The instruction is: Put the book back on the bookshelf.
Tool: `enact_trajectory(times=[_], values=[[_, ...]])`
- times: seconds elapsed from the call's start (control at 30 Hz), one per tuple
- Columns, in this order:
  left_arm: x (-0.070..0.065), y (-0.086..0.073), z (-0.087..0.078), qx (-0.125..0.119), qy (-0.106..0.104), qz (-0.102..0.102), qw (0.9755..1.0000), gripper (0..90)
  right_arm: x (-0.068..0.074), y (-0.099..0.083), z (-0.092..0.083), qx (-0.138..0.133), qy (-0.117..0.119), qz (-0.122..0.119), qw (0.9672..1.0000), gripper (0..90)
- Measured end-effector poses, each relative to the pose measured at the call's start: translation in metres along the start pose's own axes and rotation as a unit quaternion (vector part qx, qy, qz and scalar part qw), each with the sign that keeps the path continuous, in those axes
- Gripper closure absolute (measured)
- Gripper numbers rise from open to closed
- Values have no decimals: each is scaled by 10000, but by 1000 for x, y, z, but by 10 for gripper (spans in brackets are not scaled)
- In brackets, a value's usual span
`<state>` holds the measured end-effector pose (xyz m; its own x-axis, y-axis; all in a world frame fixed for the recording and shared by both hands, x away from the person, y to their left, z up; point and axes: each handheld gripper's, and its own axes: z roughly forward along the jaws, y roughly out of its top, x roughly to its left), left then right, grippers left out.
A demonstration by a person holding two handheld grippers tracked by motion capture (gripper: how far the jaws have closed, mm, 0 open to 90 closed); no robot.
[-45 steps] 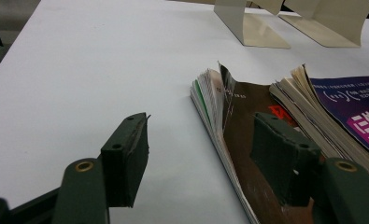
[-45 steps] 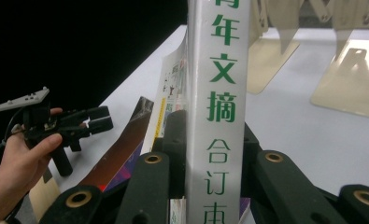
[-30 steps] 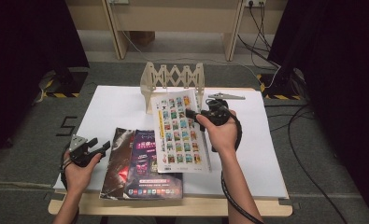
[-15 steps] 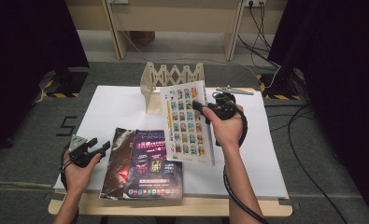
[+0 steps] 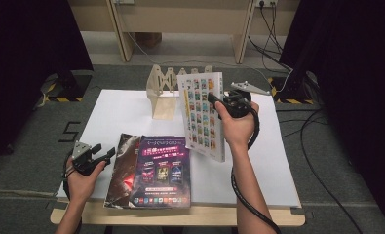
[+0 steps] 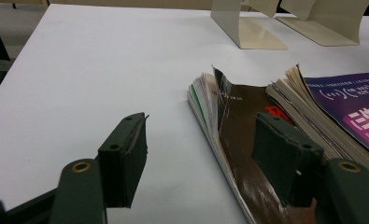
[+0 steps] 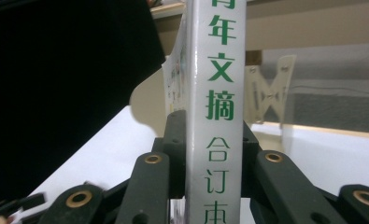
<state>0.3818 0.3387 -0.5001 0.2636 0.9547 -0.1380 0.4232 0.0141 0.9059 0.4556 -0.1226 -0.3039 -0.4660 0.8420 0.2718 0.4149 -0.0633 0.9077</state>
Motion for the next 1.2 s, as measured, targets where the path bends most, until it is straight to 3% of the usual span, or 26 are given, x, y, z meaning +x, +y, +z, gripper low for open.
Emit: enact_trajectory(times=[0.3, 0.53, 0.7, 1.2], values=[[1, 0, 0, -20, -5, -22, 10000, 343, -19, 8, 6, -319, -286, 141, 9990, 744], [1, 0, 0, 20, -17, -13, 10000, 341, -25, 15, 11, -375, -379, 205, 9984, 744], [2, 0, -1, 4, -17, -42, 10000, 338, -27, 19, 17, -402, -335, 260, 9983, 744], [2, -1, -2, -51, 9, -64, 10000, 334, -28, 35, 42, -436, -280, 134, 9986, 744]])
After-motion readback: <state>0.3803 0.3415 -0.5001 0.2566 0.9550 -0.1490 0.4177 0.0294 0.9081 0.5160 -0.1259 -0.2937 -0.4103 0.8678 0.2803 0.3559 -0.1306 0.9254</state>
